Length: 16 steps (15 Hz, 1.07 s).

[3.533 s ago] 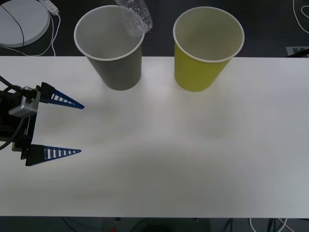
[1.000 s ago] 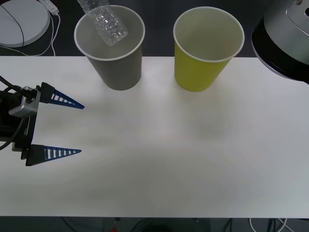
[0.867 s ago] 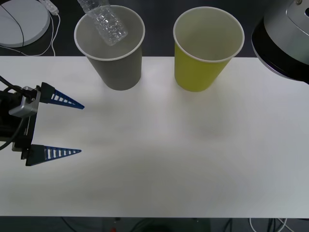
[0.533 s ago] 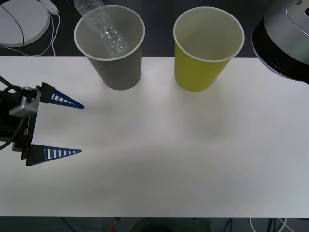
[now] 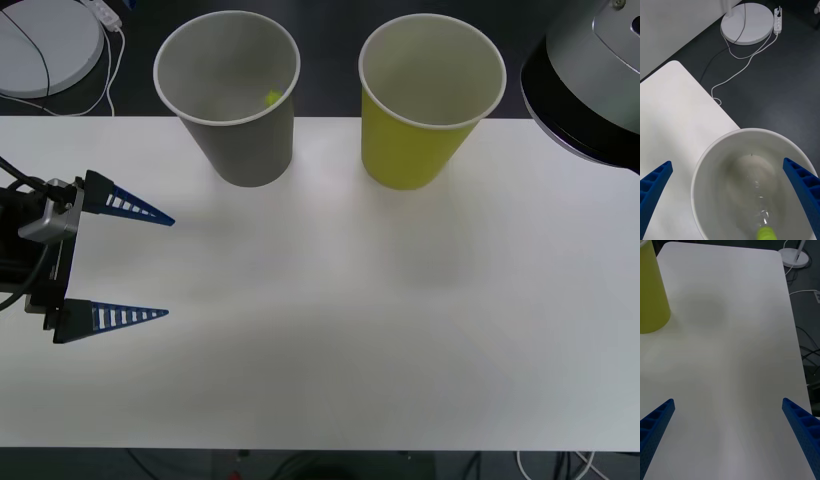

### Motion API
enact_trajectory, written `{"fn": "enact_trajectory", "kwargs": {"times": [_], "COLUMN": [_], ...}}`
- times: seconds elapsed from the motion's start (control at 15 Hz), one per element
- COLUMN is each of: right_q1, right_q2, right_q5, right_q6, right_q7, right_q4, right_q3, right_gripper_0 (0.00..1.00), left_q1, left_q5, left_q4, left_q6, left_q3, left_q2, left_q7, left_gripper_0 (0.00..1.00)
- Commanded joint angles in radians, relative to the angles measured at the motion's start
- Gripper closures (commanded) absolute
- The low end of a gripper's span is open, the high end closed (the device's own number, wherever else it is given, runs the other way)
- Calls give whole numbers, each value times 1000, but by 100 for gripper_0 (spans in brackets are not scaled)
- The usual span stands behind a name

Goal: Put the can into the green bin and the plastic bottle into the gray bin

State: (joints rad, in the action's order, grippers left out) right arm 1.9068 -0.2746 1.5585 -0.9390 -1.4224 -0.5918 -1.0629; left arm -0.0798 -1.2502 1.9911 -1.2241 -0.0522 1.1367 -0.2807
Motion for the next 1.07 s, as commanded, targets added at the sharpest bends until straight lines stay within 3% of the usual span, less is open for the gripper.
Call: {"fn": "enact_trajectory", "kwargs": {"times": [0.07,0.4,1.07], "right_q1": [0,-8,-124], "right_q2": [-2,-40,-202], "right_q5": [0,-28,-57], "right_q6": [0,-26,-57], "right_q7": [2,31,83], "right_q4": [0,-48,-316], "right_q3": [0,1,77], "right_gripper_0": [0,0,0], "left_q1": [0,0,0], "left_q5": [0,0,0], "left_q4": [0,0,0], "left_q6": [0,0,0], "left_q3": [0,0,0], "left_q2": [0,0,0], "left_q7": [0,0,0], "left_gripper_0": [0,0,0]}}
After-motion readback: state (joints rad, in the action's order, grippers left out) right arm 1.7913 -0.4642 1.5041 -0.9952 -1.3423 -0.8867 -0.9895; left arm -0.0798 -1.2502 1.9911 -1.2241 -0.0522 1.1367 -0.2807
